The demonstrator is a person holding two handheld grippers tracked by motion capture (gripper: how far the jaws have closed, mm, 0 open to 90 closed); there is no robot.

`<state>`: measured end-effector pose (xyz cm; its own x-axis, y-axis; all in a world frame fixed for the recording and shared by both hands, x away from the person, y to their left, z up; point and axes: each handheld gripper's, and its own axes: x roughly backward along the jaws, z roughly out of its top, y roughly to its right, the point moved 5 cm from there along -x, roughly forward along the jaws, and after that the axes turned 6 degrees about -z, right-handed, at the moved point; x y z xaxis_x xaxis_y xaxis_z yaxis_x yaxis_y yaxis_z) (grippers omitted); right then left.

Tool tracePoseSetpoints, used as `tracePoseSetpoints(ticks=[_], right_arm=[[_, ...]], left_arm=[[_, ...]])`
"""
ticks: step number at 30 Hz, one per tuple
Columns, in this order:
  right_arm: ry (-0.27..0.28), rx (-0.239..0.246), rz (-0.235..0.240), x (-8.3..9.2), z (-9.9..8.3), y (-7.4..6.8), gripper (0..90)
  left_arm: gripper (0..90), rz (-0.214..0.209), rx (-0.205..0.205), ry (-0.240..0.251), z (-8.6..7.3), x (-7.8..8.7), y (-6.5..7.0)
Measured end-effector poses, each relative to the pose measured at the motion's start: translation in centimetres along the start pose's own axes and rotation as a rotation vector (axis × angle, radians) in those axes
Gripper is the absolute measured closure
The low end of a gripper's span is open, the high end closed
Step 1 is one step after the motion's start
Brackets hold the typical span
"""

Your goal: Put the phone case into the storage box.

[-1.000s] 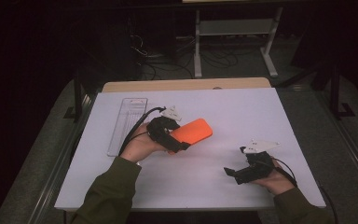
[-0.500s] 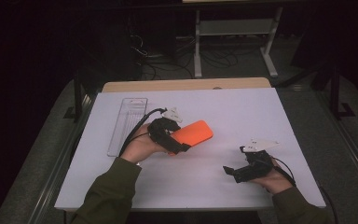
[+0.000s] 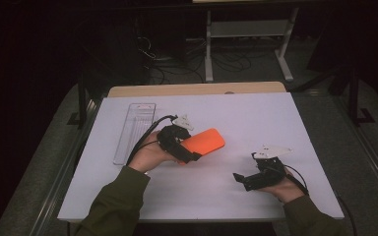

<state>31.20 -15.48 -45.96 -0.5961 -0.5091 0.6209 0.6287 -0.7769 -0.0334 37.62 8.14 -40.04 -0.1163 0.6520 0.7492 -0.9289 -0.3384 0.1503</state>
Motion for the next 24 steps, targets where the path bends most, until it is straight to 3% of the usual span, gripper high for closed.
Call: tracePoseSetpoints(ticks=[14,24], right_arm=[[0.029,-0.025,-0.024,-0.8,1.9,0.2,0.0],[0.037,-0.011,-0.023,-1.6,2.9,0.0,0.0]], left_arm=[[16.2,0.000,0.003,0.008,0.1,0.0,0.2],[16.2,-0.005,0.000,0.012,0.1,0.0,0.2]])
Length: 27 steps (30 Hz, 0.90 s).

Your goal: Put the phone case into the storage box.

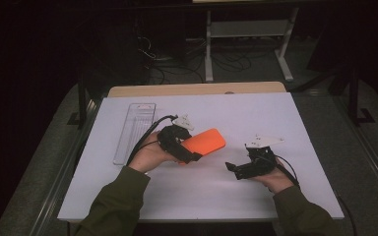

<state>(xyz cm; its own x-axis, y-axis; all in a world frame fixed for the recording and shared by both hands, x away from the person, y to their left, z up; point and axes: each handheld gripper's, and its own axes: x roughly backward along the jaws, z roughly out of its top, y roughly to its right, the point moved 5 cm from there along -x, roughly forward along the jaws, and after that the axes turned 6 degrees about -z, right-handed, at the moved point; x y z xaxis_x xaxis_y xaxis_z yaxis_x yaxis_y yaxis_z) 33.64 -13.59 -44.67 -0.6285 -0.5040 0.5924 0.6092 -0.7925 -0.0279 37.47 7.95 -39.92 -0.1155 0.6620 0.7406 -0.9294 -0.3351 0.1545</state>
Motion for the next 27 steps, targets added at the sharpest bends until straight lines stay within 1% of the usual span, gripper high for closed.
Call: tracePoseSetpoints(ticks=[2,5,6,7,13,14,20,27], right_arm=[[0.011,0.009,-0.004,-0.2,0.4,0.0,0.0],[0.013,0.010,-0.010,-0.4,0.5,0.1,0.0],[0.008,0.003,-0.008,-0.4,0.5,0.1,0.0],[0.014,0.003,-0.010,-0.5,0.6,0.1,0.0],[0.017,0.011,-0.008,-1.1,1.1,-0.1,0.0],[0.020,0.011,-0.002,-1.3,1.2,-0.2,0.0],[0.022,0.007,-0.001,-1.6,1.5,-0.2,0.0],[0.022,0.015,-0.004,-2.3,2.1,-0.4,0.0]], left_arm=[[16.2,-0.002,0.001,0.002,0.0,0.0,0.1],[16.2,-0.002,-0.005,-0.002,0.0,0.0,0.0],[16.2,-0.002,-0.005,-0.001,0.0,0.0,0.0],[16.2,-0.002,-0.004,0.001,0.0,-0.1,0.0],[16.2,0.000,-0.005,-0.001,0.0,0.0,0.0],[16.1,0.002,-0.010,-0.001,0.1,0.0,0.0],[16.2,0.001,-0.014,0.000,0.1,0.0,0.0],[16.2,0.002,-0.014,0.002,0.1,-0.1,0.0]])
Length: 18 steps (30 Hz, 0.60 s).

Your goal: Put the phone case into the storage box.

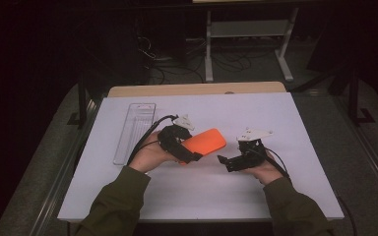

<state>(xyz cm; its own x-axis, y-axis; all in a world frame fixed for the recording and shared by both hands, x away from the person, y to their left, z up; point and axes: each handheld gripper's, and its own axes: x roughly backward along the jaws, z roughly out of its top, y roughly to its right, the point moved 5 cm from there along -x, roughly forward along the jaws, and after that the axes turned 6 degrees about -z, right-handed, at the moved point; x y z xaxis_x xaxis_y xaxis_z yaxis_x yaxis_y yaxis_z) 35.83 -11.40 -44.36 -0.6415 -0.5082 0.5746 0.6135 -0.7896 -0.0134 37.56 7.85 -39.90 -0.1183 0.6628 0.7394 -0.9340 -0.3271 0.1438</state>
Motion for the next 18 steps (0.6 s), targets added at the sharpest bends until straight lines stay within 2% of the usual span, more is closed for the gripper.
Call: tracePoseSetpoints(ticks=[7,10,13,14,17,18], right_arm=[[0.000,0.007,0.003,-0.7,0.3,-0.2,0.0],[0.024,-0.003,0.006,-1.0,0.3,-0.3,0.0],[0.021,0.010,0.024,-1.2,0.2,-0.5,0.0],[0.026,0.030,0.019,-1.2,0.2,-0.5,0.0],[0.037,0.020,0.011,-0.9,0.3,-0.4,0.0],[0.036,0.037,-0.001,-0.8,0.3,-0.3,0.0]], left_arm=[[16.2,-0.001,0.010,0.007,0.0,0.0,0.0],[16.1,-0.007,0.000,-0.005,-0.1,0.2,-0.1],[16.2,-0.004,0.016,0.008,0.0,0.3,-0.1],[16.2,-0.003,0.013,0.008,0.0,0.3,-0.1],[16.2,-0.005,0.012,0.013,0.0,0.4,-0.1],[16.2,-0.005,0.008,0.012,0.0,0.4,-0.2]])
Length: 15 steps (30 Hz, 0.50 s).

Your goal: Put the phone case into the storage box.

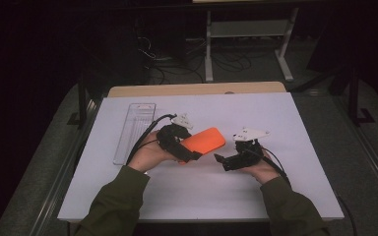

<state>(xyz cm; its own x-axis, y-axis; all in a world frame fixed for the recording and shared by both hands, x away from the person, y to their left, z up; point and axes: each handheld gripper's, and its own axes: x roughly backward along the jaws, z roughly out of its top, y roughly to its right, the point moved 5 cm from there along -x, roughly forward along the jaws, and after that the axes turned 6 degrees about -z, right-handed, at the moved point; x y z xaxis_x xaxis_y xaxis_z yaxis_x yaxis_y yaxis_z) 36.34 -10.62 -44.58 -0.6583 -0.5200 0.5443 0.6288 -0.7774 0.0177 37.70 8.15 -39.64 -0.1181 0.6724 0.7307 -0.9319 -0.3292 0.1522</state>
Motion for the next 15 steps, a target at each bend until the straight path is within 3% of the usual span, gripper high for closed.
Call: tracePoseSetpoints(ticks=[5,6,15], right_arm=[[0.003,0.048,-0.030,0.18,-0.09,-0.11,0.0],[0.012,0.079,-0.039,0.15,-0.08,0.04,0.0],[0.022,0.123,-0.069,0.44,-0.09,0.02,0.0]], left_arm=[[16.2,-0.006,0.014,0.000,-0.04,-0.04,0.19],[16.1,-0.005,0.014,0.002,-0.02,-0.02,0.17],[16.1,-0.005,0.002,-0.004,-0.09,0.04,0.13]])
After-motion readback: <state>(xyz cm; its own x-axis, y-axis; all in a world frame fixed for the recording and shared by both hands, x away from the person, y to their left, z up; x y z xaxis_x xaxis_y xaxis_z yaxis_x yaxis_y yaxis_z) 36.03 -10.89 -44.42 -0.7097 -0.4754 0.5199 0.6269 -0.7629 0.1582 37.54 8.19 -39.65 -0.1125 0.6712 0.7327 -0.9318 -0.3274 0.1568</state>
